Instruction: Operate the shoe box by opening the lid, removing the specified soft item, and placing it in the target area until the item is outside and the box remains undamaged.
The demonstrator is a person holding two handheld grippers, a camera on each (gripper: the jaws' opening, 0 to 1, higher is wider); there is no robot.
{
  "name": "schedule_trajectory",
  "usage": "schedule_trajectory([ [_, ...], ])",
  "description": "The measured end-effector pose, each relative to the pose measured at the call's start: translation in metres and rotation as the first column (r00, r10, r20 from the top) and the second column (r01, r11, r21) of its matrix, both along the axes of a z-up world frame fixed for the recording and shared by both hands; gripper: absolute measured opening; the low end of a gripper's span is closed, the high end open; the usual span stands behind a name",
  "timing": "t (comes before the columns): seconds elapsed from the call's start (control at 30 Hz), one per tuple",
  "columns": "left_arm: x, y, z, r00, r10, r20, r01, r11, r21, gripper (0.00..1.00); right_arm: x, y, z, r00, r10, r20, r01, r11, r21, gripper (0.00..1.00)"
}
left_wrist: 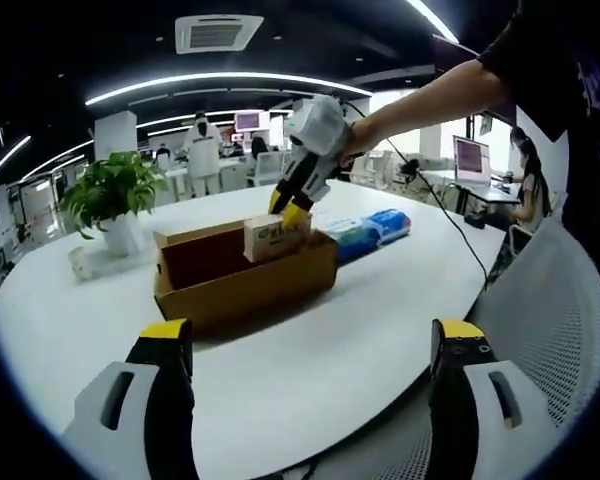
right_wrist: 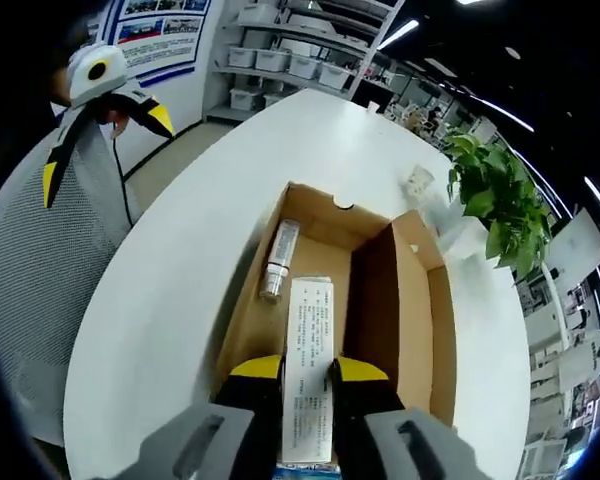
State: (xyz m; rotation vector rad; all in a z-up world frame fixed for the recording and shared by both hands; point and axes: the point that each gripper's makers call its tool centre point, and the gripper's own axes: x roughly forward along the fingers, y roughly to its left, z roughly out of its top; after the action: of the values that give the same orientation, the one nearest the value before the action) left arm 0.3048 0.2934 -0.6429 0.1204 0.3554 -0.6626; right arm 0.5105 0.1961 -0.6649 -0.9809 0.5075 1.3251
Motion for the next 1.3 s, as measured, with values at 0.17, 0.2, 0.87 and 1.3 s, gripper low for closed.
schedule_trajectory([
  [0.17, 0.001, 0.000, 0.002, 1.000, -0.002, 0.011, 0.002, 1.000, -0.002, 0.99, 0.000, -0.004, 0.015, 1.000, -0.014, 0.000, 0.014, 1.000, 0.028, 0.14],
  [0.2, 0.000, 0.000, 0.001, 1.000, -0.004, 0.009, 0.004, 1.000, -0.002, 0.99, 0.000, -0.005, 0.018, 1.000, -0.017, -0.001, 0.017, 0.999, 0.033, 0.14],
  [0.87, 0.000, -0.001, 0.001, 1.000, -0.003, -0.010, 0.003, 0.999, -0.036, 0.99, 0.009, -0.042, 0.047, 0.998, -0.025, 0.063, 0.023, 0.999, 0.026, 0.14],
  [1.3, 0.000, -0.002, 0.003, 1.000, -0.010, 0.007, 0.010, 0.999, -0.034, 0.99, 0.011, -0.074, 0.060, 0.994, -0.064, 0.086, 0.062, 0.998, 0.028, 0.14],
])
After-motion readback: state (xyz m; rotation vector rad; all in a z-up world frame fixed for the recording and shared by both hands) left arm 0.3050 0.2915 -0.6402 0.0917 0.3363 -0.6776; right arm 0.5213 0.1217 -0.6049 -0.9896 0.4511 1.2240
